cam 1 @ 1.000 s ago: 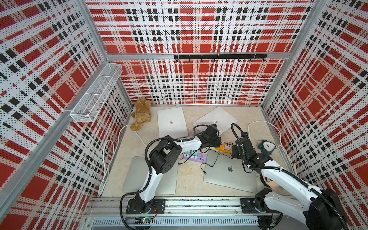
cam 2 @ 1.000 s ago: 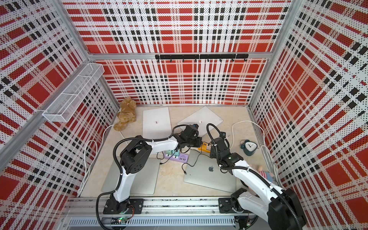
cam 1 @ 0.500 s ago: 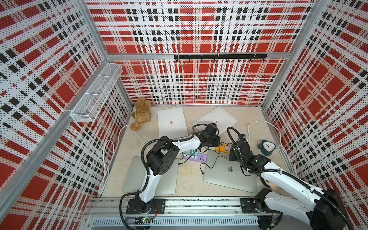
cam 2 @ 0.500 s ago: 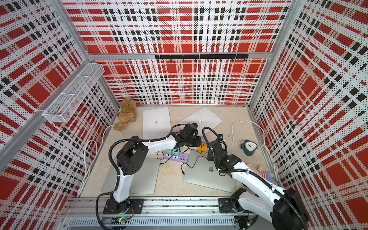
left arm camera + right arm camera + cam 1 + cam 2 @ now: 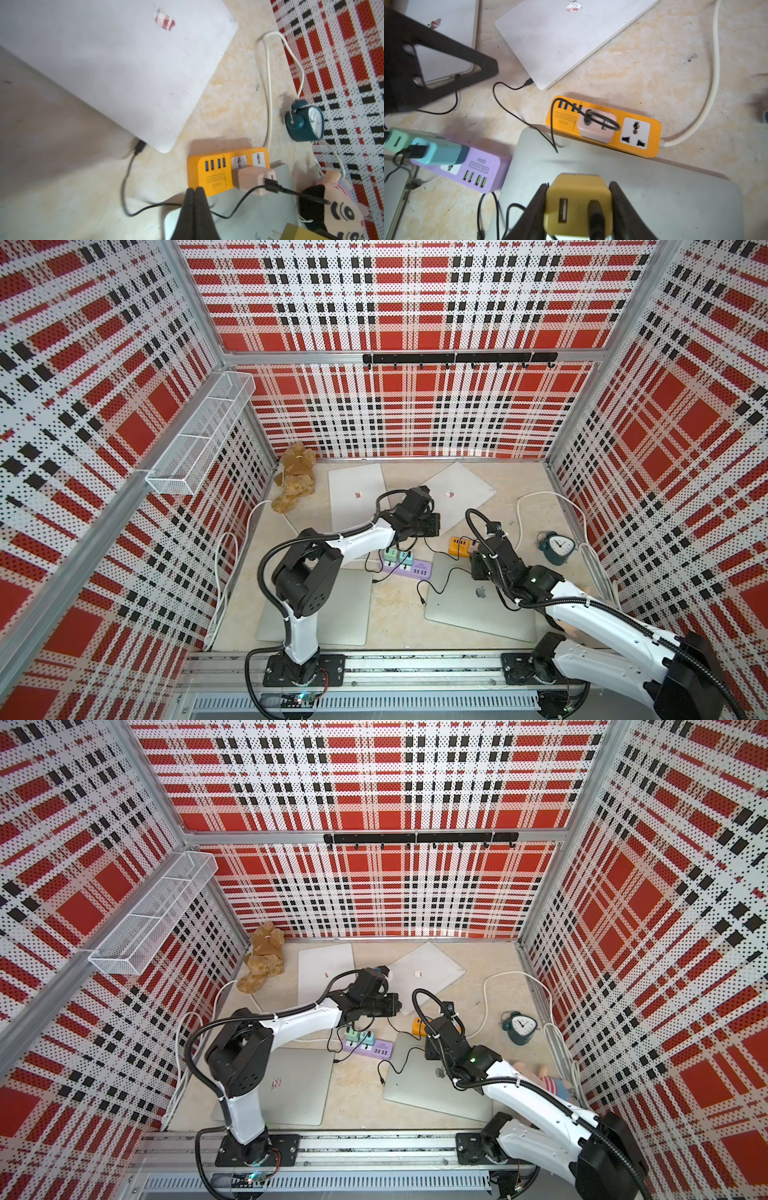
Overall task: Unplug the laptop charger
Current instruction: Place the plug at the center of the board.
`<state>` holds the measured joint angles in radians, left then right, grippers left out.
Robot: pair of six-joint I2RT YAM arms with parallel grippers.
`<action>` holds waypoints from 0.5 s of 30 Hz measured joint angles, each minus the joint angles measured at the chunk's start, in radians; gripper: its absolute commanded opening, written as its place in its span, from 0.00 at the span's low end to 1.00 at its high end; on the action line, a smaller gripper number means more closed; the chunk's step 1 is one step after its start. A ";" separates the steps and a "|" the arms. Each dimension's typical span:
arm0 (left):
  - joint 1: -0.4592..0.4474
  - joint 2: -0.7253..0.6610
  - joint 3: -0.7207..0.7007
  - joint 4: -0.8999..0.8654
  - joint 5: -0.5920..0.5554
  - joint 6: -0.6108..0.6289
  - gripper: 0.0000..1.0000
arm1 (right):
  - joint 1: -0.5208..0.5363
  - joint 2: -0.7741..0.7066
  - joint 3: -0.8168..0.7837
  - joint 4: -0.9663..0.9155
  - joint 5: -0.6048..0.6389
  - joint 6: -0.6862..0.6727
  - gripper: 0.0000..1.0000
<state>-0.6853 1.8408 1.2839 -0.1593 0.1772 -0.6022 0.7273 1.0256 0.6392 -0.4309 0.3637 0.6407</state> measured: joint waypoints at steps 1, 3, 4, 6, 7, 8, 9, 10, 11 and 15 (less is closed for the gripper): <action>0.018 -0.027 -0.013 -0.001 -0.002 0.000 0.00 | 0.008 0.005 0.007 0.003 -0.004 -0.013 0.30; 0.061 -0.095 -0.030 -0.008 -0.007 0.001 0.00 | 0.026 0.020 0.030 0.011 -0.014 -0.048 0.30; 0.076 -0.123 -0.035 -0.008 -0.009 0.002 0.00 | 0.032 0.027 0.040 0.013 -0.017 -0.061 0.30; 0.103 -0.190 -0.058 -0.008 -0.010 0.004 0.00 | 0.051 0.051 0.066 0.019 -0.025 -0.097 0.30; 0.114 -0.217 -0.072 -0.007 -0.010 0.004 0.00 | 0.060 0.062 0.077 0.021 -0.026 -0.109 0.30; 0.129 -0.250 -0.092 -0.008 -0.010 0.004 0.00 | 0.073 0.077 0.090 0.023 -0.028 -0.125 0.30; 0.144 -0.281 -0.114 -0.010 -0.010 0.004 0.00 | 0.090 0.095 0.103 0.024 -0.031 -0.140 0.30; 0.155 -0.303 -0.131 -0.010 -0.009 0.004 0.00 | 0.103 0.109 0.114 0.025 -0.030 -0.152 0.30; 0.169 -0.328 -0.153 -0.013 -0.009 0.004 0.00 | 0.120 0.128 0.127 0.025 -0.030 -0.165 0.30; 0.224 -0.399 -0.225 -0.032 -0.008 0.004 0.00 | 0.193 0.201 0.174 0.024 -0.026 -0.207 0.30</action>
<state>-0.4610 1.4418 1.0584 -0.1917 0.1688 -0.5980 0.9199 1.2263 0.8135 -0.4068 0.3374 0.4339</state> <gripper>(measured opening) 0.045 0.445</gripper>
